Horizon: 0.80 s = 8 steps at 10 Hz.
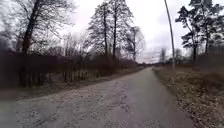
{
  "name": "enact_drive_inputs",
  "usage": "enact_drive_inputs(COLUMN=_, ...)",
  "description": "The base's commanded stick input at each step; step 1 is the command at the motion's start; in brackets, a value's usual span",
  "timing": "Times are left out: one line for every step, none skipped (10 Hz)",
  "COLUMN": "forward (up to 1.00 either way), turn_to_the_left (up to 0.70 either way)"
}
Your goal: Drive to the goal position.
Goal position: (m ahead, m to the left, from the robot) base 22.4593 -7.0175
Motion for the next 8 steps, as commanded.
enact_drive_inputs(forward=0.7, turn_to_the_left=0.0)
enact_drive_inputs(forward=0.7, turn_to_the_left=0.0)
enact_drive_inputs(forward=0.7, turn_to_the_left=0.0)
enact_drive_inputs(forward=0.7, turn_to_the_left=-0.05)
enact_drive_inputs(forward=0.7, turn_to_the_left=-0.15)
enact_drive_inputs(forward=0.7, turn_to_the_left=-0.31)
enact_drive_inputs(forward=0.7, turn_to_the_left=-0.33)
enact_drive_inputs(forward=0.7, turn_to_the_left=-0.35)
